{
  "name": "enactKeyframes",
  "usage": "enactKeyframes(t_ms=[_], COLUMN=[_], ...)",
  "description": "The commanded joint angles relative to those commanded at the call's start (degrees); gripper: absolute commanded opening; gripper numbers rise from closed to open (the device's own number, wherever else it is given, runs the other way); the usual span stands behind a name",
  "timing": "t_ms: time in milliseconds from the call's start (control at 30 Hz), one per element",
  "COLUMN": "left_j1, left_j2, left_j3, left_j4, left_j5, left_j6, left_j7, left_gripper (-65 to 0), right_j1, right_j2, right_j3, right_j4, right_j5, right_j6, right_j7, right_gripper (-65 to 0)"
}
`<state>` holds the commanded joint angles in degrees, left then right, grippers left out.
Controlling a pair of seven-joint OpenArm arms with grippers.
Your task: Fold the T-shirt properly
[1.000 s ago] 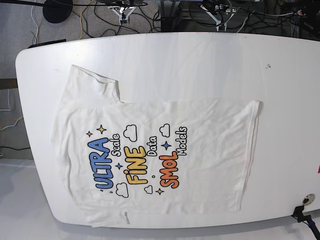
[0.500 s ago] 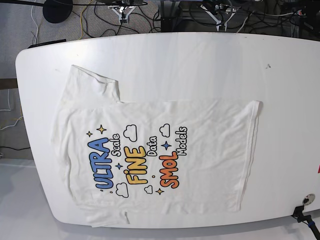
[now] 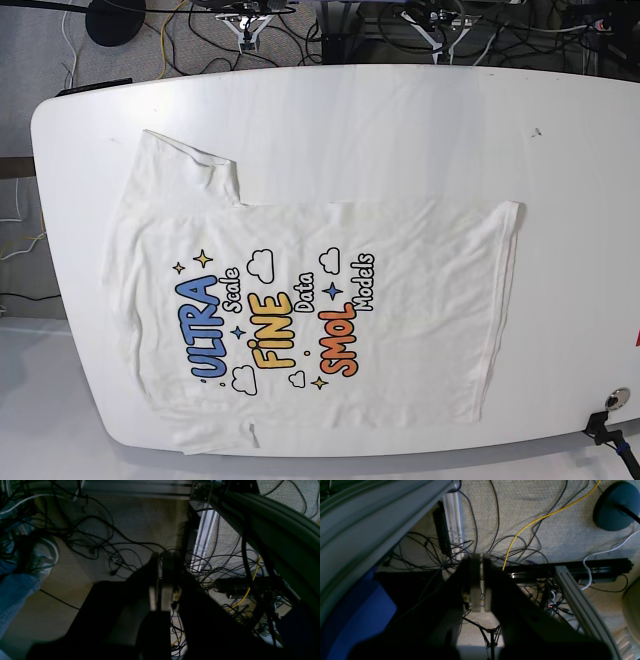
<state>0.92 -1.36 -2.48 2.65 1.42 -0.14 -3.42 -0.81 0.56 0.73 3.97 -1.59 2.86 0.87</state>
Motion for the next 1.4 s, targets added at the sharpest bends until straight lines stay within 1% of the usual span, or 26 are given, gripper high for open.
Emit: enactKeyframes(t_ms=[433, 467, 500, 900, 1133, 1300, 1400], left_j1=[0.02, -0.01, 0.20, 0.24, 0.16, 0.17, 0.27], left_j2=[-0.13, -0.23, 0.18, 0.41, 0.43, 0.47, 0.35], left_j3=[0.06, -0.11, -0.04, 0.04, -0.18, 0.12, -0.05], left_j4=[-0.01, 0.24, 0.73, 0.65, 0.47, 0.44, 0.62], left_j5=[0.14, -0.15, -0.05, 0.03, -0.03, -0.12, -0.21], left_j6=[-0.08, 0.00, 0.30, 0.41, 0.35, 0.38, 0.24], left_j7=[0.49, 0.81, -0.31, -1.79, -1.46, -1.34, -1.20], left_gripper=[-65.0, -65.0, -65.0, -65.0, -65.0, -65.0, -65.0], right_j1=[-0.10, 0.12, 0.13, 0.04, -0.01, -0.29, -0.52], right_j2=[0.01, 0.14, 0.09, 0.13, 0.13, 0.13, 0.16], right_j3=[-0.01, 0.12, -0.25, -0.22, -0.25, -0.30, -0.06], right_j4=[0.13, -0.21, 0.28, 0.22, 0.14, 0.21, 0.07], right_j5=[0.22, 0.06, 0.32, 0.10, 0.03, -1.17, -1.68], right_j6=[-0.02, 0.13, 0.84, 0.77, 0.69, 0.44, 0.58], right_j7=[-0.17, -0.09, -0.02, -0.10, -0.02, 0.59, 0.54], right_gripper=[-64.0, -63.9, -64.3, -64.5, -64.4, -64.6, -64.7])
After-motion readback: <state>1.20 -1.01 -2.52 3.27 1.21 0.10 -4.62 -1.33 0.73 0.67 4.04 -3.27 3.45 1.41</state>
